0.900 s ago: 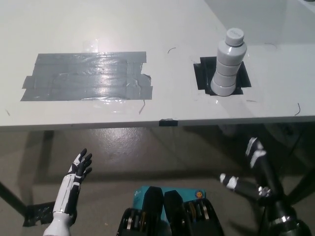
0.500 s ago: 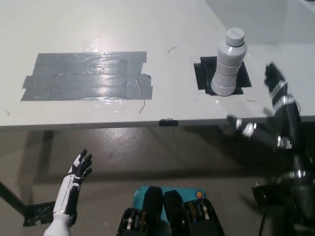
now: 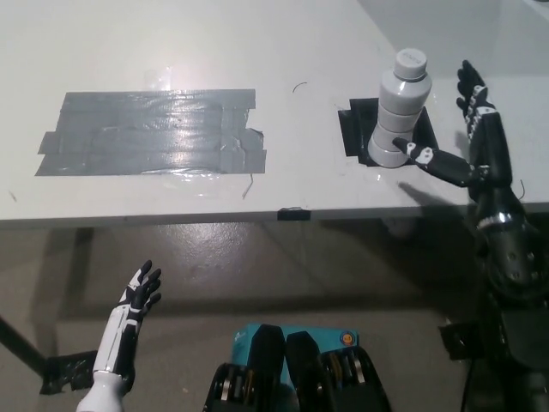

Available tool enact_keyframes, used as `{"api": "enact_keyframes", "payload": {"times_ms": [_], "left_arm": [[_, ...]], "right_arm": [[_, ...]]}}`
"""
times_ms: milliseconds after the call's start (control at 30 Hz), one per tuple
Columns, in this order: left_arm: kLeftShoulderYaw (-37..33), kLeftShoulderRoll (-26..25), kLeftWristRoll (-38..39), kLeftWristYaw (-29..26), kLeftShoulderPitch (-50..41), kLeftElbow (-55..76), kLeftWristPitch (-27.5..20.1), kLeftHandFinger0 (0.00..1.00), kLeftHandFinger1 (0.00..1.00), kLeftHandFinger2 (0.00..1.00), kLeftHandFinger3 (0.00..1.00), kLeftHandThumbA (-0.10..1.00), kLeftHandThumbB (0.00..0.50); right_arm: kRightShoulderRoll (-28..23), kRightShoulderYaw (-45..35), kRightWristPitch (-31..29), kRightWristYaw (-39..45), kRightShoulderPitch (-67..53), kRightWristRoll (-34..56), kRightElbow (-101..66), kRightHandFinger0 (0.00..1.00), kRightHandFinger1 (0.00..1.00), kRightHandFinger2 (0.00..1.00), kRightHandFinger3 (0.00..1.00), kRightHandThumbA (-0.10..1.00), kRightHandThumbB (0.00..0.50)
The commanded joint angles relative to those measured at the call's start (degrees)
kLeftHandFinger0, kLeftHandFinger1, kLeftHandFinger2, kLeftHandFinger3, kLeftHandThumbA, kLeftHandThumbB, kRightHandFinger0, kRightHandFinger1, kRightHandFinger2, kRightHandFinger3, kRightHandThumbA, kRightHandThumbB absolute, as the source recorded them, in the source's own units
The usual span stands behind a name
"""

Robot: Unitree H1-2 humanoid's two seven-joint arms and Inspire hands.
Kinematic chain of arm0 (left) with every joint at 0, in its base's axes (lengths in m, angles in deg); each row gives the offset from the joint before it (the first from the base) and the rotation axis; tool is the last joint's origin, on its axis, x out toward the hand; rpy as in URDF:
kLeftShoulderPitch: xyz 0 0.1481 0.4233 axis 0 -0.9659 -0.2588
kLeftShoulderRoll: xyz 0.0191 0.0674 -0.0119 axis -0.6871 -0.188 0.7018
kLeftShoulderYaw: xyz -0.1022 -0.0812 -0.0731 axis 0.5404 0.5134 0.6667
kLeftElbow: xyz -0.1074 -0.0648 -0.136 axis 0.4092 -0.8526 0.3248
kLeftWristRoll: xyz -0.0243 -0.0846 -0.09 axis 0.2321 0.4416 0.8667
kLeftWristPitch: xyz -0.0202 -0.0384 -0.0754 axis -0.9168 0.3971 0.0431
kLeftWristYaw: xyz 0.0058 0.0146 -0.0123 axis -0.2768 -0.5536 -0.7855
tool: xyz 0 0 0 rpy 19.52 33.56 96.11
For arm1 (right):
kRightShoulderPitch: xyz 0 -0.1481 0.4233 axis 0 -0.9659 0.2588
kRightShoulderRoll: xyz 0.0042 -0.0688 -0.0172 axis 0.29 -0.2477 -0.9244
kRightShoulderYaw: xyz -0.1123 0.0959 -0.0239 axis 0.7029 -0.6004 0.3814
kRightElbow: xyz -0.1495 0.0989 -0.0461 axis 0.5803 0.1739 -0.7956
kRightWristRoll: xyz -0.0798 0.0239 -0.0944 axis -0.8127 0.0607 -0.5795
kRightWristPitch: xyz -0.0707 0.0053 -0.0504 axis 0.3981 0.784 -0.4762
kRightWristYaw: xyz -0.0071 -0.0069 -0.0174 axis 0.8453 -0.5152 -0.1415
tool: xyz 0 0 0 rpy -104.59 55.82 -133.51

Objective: A white bottle is kept in the middle of the desk infront of the robot and the robot picks it up with its right hand and passes it to a person

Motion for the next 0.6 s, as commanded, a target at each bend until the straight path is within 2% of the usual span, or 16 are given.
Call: {"api": "enact_keyframes", "payload": {"times_ms": [0, 100, 167, 300, 333, 400, 567], "left_arm": [[0.2, -0.4, 0.0, 0.0, 0.8, 1.7, -1.5, 1.00, 1.00, 1.00, 1.00, 1.00, 0.063], [0.1, -0.5, -0.2, 0.1, 1.0, 1.4, -1.7, 1.00, 1.00, 1.00, 1.00, 1.00, 0.068], [0.1, -0.5, 0.1, 0.3, 1.0, 1.4, -1.7, 1.00, 1.00, 1.00, 1.00, 1.00, 0.069], [-0.1, -0.6, -0.3, 0.3, 1.1, 1.7, -1.4, 1.00, 1.00, 1.00, 1.00, 1.00, 0.047], [0.1, -0.5, -0.1, 0.3, 1.2, 1.6, -1.2, 1.00, 1.00, 1.00, 1.00, 0.99, 0.061], [0.1, -0.5, -0.4, 0.0, 1.3, 1.6, -1.2, 1.00, 1.00, 1.00, 1.00, 1.00, 0.055], [-0.1, -0.2, -0.2, 0.3, 1.2, 1.6, -0.8, 1.00, 1.00, 1.00, 1.00, 1.00, 0.069]], "right_arm": [[-0.4, -0.6, 0.9, -1.8, 5.1, 0.7, 4.1, 1.00, 1.00, 1.00, 1.00, 1.00, 0.411], [-0.2, -0.4, 0.9, -1.4, 7.1, 1.4, 8.1, 1.00, 1.00, 1.00, 1.00, 1.00, 0.411], [-0.1, -0.3, 1.2, -1.3, 8.0, 1.5, 10.0, 1.00, 1.00, 1.00, 1.00, 1.00, 0.431], [0.9, -1.5, -1.8, -0.1, 10.8, 4.5, 16.2, 1.00, 1.00, 1.00, 1.00, 1.00, 0.414], [1.0, -1.5, -2.0, -0.2, 11.2, 4.5, 17.0, 1.00, 1.00, 1.00, 1.00, 1.00, 0.414], [1.5, -1.8, -2.5, -0.2, 13.1, 5.0, 20.6, 1.00, 1.00, 1.00, 1.00, 1.00, 0.425], [1.6, -3.5, -3.1, 1.3, 16.9, 7.8, 29.6, 1.00, 1.00, 1.00, 1.00, 1.00, 0.416]]}}
